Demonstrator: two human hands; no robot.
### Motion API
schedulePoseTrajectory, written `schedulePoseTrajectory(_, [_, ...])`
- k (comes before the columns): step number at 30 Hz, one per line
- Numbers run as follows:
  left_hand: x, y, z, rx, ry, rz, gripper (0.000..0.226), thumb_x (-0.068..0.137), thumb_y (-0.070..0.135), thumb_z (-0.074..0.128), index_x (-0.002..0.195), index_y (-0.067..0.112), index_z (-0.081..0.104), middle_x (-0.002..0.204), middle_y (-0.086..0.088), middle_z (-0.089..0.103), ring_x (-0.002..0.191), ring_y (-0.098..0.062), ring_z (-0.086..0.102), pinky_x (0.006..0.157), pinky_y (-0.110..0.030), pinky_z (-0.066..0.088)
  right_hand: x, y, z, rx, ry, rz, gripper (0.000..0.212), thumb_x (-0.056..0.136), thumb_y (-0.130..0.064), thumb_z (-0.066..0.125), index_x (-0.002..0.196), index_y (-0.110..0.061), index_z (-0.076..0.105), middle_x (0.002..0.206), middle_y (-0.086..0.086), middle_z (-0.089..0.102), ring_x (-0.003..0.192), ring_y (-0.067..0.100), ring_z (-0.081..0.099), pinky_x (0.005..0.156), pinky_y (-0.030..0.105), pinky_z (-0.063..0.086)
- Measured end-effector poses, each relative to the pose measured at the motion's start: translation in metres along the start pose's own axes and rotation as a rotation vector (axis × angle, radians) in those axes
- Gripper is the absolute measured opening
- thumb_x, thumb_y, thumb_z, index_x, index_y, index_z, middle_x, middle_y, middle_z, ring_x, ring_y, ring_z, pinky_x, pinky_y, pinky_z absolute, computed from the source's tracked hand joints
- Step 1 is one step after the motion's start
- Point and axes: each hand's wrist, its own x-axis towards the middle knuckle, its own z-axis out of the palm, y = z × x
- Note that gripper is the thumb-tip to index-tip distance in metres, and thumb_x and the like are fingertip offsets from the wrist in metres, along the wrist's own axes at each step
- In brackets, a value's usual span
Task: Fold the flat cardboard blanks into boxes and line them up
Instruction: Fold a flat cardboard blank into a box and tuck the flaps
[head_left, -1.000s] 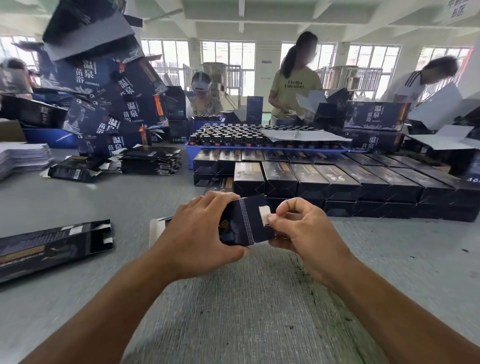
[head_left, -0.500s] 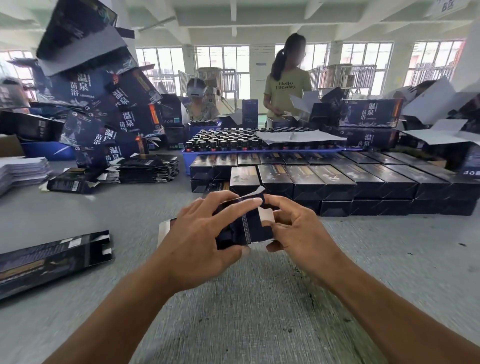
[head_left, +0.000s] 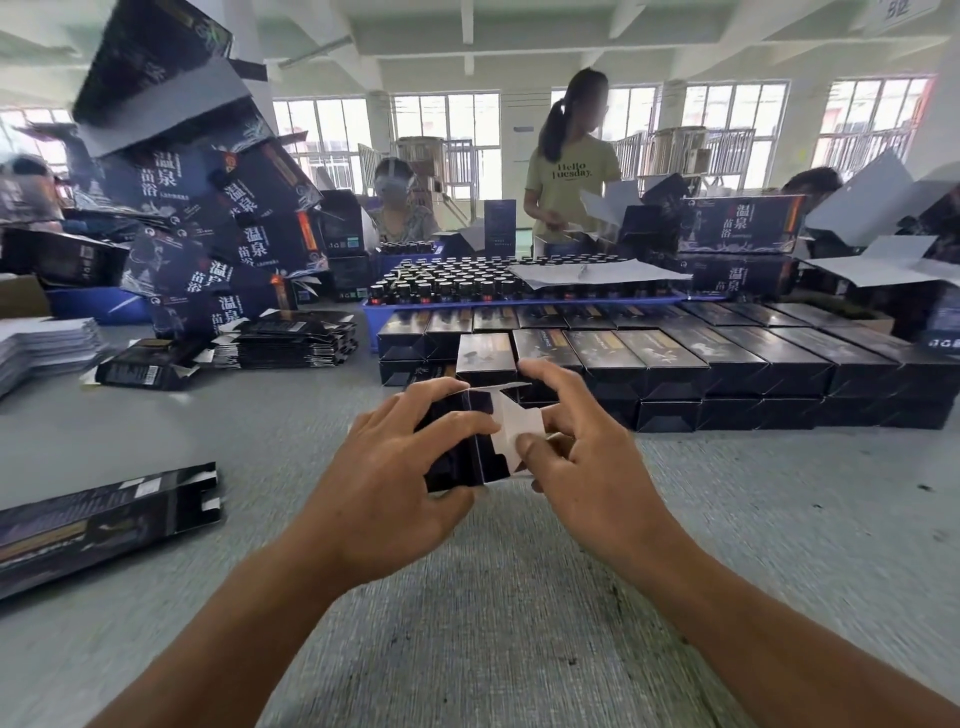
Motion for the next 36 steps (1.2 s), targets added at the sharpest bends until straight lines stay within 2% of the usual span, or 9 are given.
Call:
schedulePoseTrajectory(5, [0.001, 0.001, 0.001, 0.0, 0.029, 0.009, 0.074, 0.075, 0.025, 0.084, 0.136, 0.039, 0.044, 0.147, 0.011, 0.044, 0.131, -0.019, 0.046, 0.105, -0.047, 0.042, 0.0, 0.0, 0.0, -0.049, 0.006, 0.001, 0.037, 0.099, -0.012, 0.058, 0.119, -0.044, 0.064, 0.092, -0.012, 0.071, 0.078, 0.011, 0.069, 0.07, 0.035, 0.06])
schedulePoseTrajectory(8, [0.0, 0.002, 0.001, 0.05, -0.012, -0.001, 0.081, 0.079, 0.028, 0.081, 0.147, 0.041, 0.039, 0.152, 0.009, 0.039, 0.137, -0.02, 0.039, 0.108, -0.047, 0.038, -0.001, -0.004, -0.001, -0.062, -0.021, 0.015, 0.037, 0.099, -0.013, 0.058, 0.125, -0.039, 0.066, 0.095, -0.022, 0.068, 0.086, 0.001, 0.067, 0.078, 0.023, 0.058])
schedulePoseTrajectory(11, [0.0, -0.002, 0.001, 0.069, -0.025, -0.007, 0.072, 0.08, 0.024, 0.08, 0.143, 0.037, 0.05, 0.153, 0.003, 0.038, 0.136, -0.025, 0.04, 0.105, -0.053, 0.041, -0.002, -0.006, -0.004, 0.0, -0.09, 0.069, 0.039, 0.096, -0.022, 0.064, 0.132, -0.038, 0.062, 0.093, -0.022, 0.068, 0.081, 0.004, 0.067, 0.069, 0.02, 0.056])
schedulePoseTrajectory(14, [0.0, -0.005, -0.001, 0.055, 0.004, -0.046, 0.064, 0.08, 0.024, 0.081, 0.138, 0.033, 0.057, 0.152, 0.002, 0.039, 0.135, -0.027, 0.042, 0.101, -0.056, 0.045, -0.002, -0.007, -0.007, 0.033, -0.232, 0.098, 0.059, 0.088, -0.024, 0.072, 0.142, -0.039, 0.053, 0.123, -0.02, 0.062, 0.101, -0.008, 0.062, 0.076, 0.011, 0.049])
schedulePoseTrajectory(16, [0.001, -0.006, -0.002, 0.044, 0.021, -0.055, 0.062, 0.08, 0.024, 0.081, 0.136, 0.033, 0.058, 0.152, 0.003, 0.04, 0.134, -0.027, 0.043, 0.1, -0.056, 0.046, -0.003, -0.007, -0.005, 0.034, -0.251, 0.091, 0.067, 0.085, -0.014, 0.072, 0.143, -0.039, 0.051, 0.127, -0.018, 0.061, 0.092, -0.009, 0.063, 0.072, 0.013, 0.051])
schedulePoseTrajectory(20, [0.0, -0.003, 0.001, 0.021, 0.035, -0.006, 0.059, 0.079, 0.026, 0.081, 0.133, 0.034, 0.059, 0.149, 0.004, 0.041, 0.131, -0.026, 0.045, 0.096, -0.054, 0.049, -0.003, -0.003, 0.0, 0.003, -0.057, 0.06, 0.039, 0.088, -0.022, 0.075, 0.121, -0.041, 0.065, 0.085, -0.006, 0.073, 0.071, 0.01, 0.068, 0.06, 0.023, 0.052])
schedulePoseTrajectory(26, [-0.001, 0.001, 0.005, 0.017, 0.049, 0.004, 0.057, 0.078, 0.025, 0.081, 0.131, 0.035, 0.06, 0.148, 0.004, 0.043, 0.13, -0.024, 0.045, 0.095, -0.052, 0.05, -0.004, 0.001, 0.003, -0.018, 0.022, 0.014, 0.051, 0.085, -0.027, 0.079, 0.126, -0.043, 0.052, 0.103, -0.017, 0.069, 0.084, -0.001, 0.069, 0.071, 0.02, 0.055])
schedulePoseTrajectory(29, [-0.001, 0.002, 0.006, 0.012, 0.064, -0.004, 0.06, 0.078, 0.026, 0.08, 0.133, 0.036, 0.058, 0.149, 0.005, 0.042, 0.131, -0.023, 0.044, 0.097, -0.05, 0.05, -0.003, 0.001, 0.003, 0.024, 0.048, 0.046, 0.039, 0.084, -0.026, 0.08, 0.11, -0.04, 0.055, 0.102, -0.017, 0.071, 0.085, 0.0, 0.069, 0.074, 0.026, 0.056])
schedulePoseTrajectory(36, [-0.001, 0.002, 0.006, 0.014, 0.08, -0.066, 0.093, 0.079, 0.034, 0.079, 0.155, 0.034, 0.025, 0.15, 0.013, 0.038, 0.136, -0.013, 0.036, 0.107, -0.046, 0.043, -0.005, -0.002, 0.003, 0.088, -0.025, 0.054, 0.029, 0.094, -0.014, 0.065, 0.116, -0.033, 0.071, 0.101, -0.018, 0.073, 0.085, 0.006, 0.069, 0.066, 0.026, 0.058])
